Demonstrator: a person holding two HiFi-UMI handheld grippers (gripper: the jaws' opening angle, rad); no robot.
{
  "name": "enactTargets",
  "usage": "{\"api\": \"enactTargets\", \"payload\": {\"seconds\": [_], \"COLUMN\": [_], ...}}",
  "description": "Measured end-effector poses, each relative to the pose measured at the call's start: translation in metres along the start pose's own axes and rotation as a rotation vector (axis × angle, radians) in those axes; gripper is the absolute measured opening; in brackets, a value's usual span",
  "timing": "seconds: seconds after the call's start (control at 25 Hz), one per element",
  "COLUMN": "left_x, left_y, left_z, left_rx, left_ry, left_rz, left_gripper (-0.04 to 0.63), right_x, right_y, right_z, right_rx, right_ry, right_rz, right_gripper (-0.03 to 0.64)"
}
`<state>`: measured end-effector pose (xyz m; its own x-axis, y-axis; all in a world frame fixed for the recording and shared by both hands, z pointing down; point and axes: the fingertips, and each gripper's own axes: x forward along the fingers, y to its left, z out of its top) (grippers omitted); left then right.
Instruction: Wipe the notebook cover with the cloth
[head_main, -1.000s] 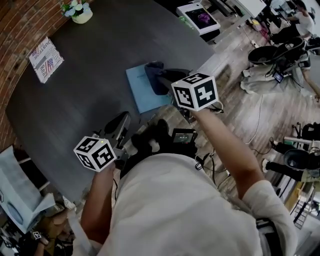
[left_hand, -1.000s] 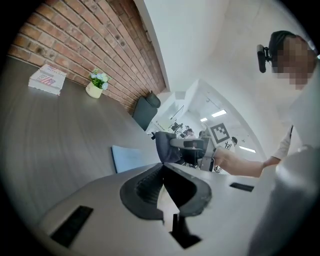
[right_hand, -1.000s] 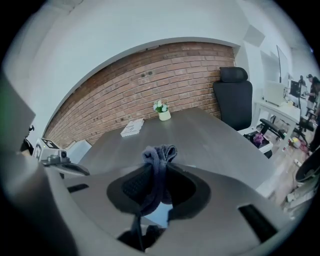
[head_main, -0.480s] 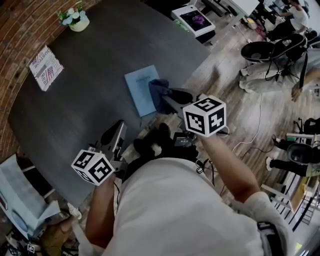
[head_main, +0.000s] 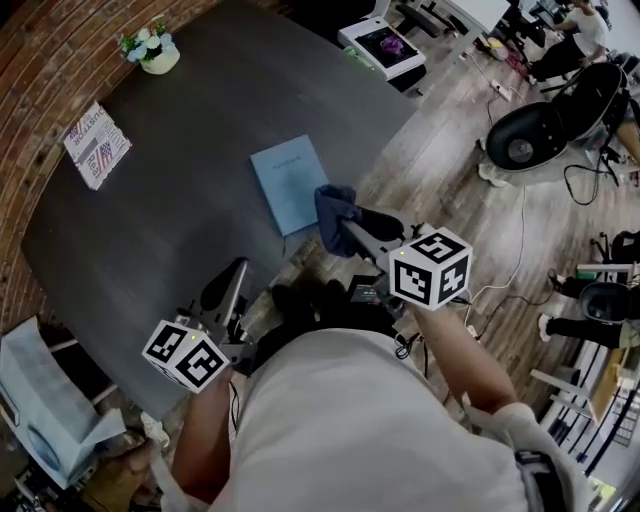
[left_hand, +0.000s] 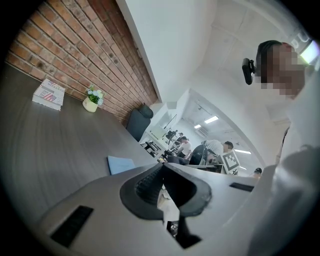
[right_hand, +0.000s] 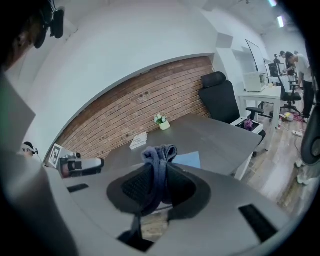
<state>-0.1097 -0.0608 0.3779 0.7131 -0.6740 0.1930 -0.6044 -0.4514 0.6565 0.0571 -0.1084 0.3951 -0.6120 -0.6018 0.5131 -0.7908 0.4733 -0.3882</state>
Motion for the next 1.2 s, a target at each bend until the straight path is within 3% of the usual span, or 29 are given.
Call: {"api": "enactTargets", "payload": {"seconds": [0.44, 0.96, 1.2], "left_x": [-0.004, -0.016, -0.037], "left_y": [-0.047, -0.134, -0.148], "left_z": [-0.015, -0.101, -0.113], "left_rx": [0.006, -0.006, -0.003], "left_ry": [-0.044, -0.055, -0.08], "left_rz": [0.045, 0.114, 0.133], "left_gripper": [0.008, 0.008, 0.008], "right_x": [-0.048, -0.133, -0.153], "right_y": [-0.007, -0.015, -0.007], "right_z": [-0.004, -0.066, -0.078], "right_rx": [-0.022, -0.035, -0.042], "right_ry": [-0.012, -0.001, -0.006], "right_rz": [0.059, 0.174, 0.189], "right_gripper": [0.094, 0.094, 0.094]}}
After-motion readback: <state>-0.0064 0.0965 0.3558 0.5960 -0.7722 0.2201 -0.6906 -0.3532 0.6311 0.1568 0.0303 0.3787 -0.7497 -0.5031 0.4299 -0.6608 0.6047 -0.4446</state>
